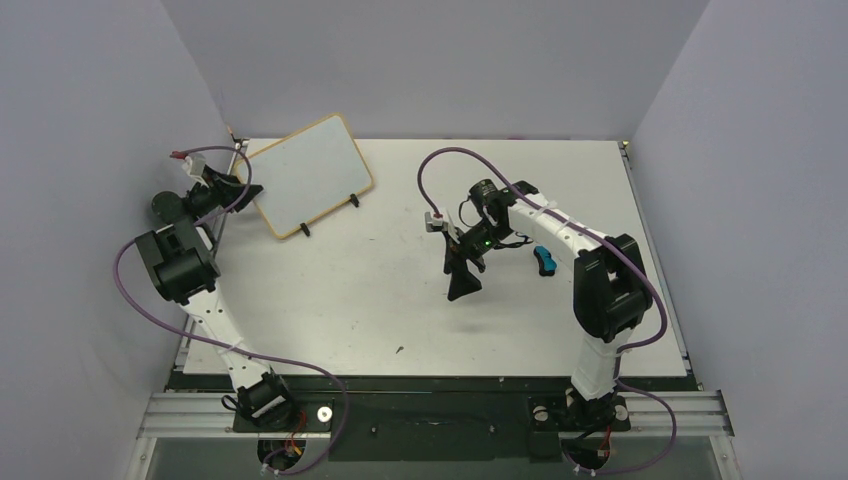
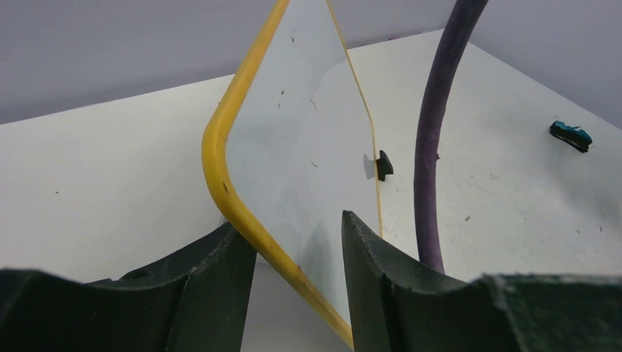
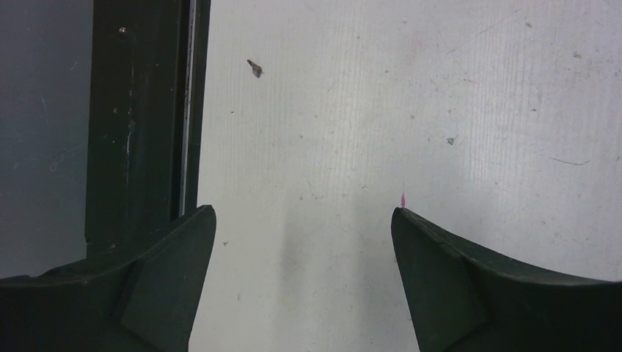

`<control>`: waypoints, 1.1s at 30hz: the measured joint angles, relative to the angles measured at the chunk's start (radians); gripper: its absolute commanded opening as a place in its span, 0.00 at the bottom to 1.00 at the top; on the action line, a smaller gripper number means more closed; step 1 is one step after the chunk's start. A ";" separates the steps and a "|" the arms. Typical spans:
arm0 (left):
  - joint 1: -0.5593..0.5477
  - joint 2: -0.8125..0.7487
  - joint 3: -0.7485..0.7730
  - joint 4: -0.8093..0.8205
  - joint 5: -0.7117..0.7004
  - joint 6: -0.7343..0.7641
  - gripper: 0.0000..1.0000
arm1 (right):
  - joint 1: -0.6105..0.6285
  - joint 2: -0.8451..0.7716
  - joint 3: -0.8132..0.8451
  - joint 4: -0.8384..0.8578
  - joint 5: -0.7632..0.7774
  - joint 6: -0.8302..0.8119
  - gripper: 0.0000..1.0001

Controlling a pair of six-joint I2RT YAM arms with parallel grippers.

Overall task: Erase the whiteboard
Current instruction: Place the whiteboard on the whiteboard stand, then reset both arms

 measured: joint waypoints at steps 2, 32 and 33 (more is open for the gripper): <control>0.004 0.000 -0.001 0.014 -0.019 -0.006 0.45 | 0.002 0.000 0.000 0.000 0.000 0.001 0.85; -0.041 -0.740 -0.747 -0.138 -0.764 0.123 0.59 | -0.008 -0.124 -0.058 0.134 0.156 0.129 0.85; -0.070 -0.805 -0.761 -0.202 -0.814 0.143 0.59 | -0.020 -0.154 -0.077 0.169 0.182 0.165 0.85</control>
